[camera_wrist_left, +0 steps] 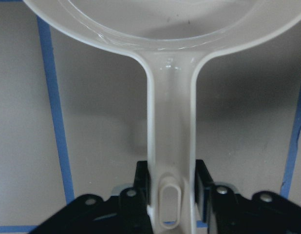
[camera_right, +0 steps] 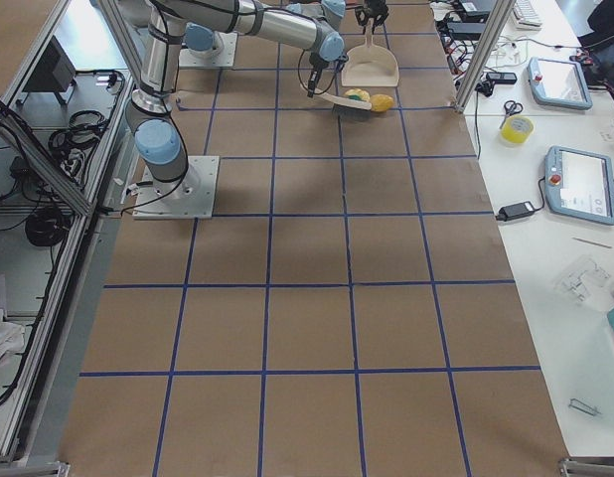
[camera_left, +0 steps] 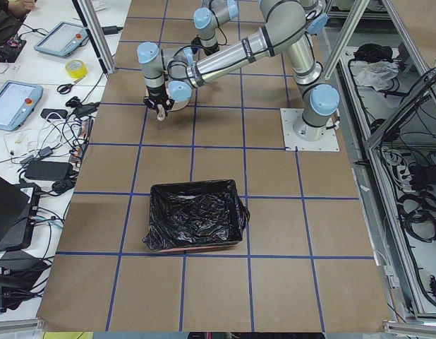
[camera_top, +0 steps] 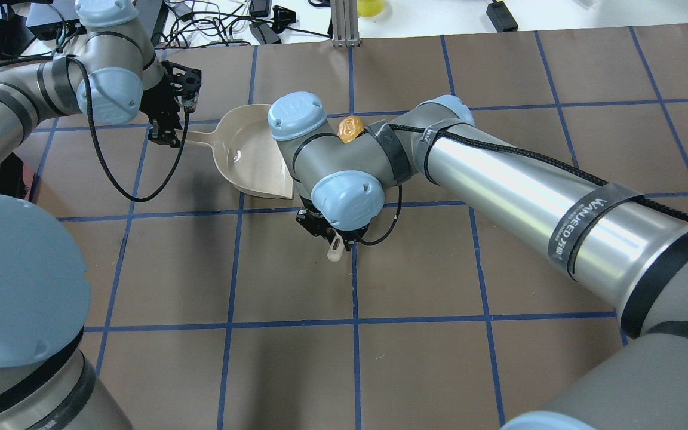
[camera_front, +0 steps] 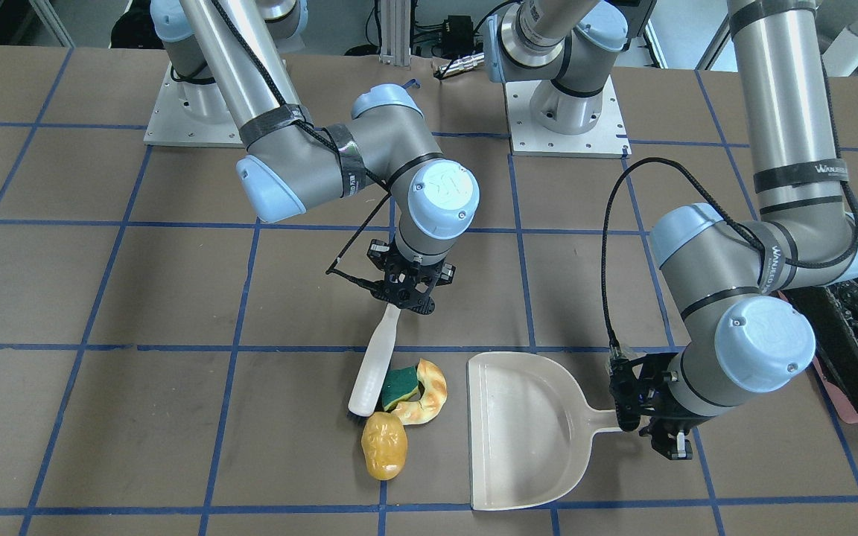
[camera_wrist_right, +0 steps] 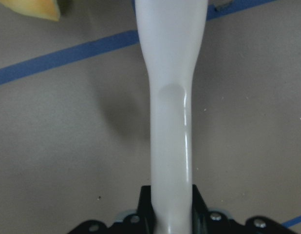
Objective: Sweep and dump trash into bin
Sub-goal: 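Sweep the trash with the brush toward the dustpan held by the left gripper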
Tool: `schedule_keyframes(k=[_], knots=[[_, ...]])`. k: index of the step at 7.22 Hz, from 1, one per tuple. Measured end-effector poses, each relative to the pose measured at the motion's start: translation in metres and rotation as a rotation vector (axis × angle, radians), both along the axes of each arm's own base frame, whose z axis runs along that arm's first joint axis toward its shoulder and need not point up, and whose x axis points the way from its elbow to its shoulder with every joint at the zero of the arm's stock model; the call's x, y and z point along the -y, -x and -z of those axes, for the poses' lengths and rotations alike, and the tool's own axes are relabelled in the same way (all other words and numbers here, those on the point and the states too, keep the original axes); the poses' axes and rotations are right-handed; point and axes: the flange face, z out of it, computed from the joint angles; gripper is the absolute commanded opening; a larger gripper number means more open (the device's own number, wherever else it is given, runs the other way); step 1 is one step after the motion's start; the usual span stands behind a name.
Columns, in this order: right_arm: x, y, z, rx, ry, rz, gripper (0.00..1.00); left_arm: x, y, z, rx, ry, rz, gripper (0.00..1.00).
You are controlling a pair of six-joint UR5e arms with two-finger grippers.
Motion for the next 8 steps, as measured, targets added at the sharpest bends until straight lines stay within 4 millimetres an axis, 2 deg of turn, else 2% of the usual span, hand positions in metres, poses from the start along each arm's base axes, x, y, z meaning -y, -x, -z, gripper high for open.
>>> schedule_keyframes(k=[5,7,8], knots=[[-0.003,-0.028,0.005,0.056,0.071,-0.034,0.13,0.0,0.001,0.003,-0.009,-0.003,0.0,0.0],[0.012,-0.05,-0.001,0.099,0.105,-0.053,0.13,0.0,0.001,0.004,-0.01,-0.005,0.0,0.0],[0.021,-0.064,0.003,0.115,0.111,-0.075,0.13,0.0,0.001,0.004,-0.011,-0.005,0.0,0.0]])
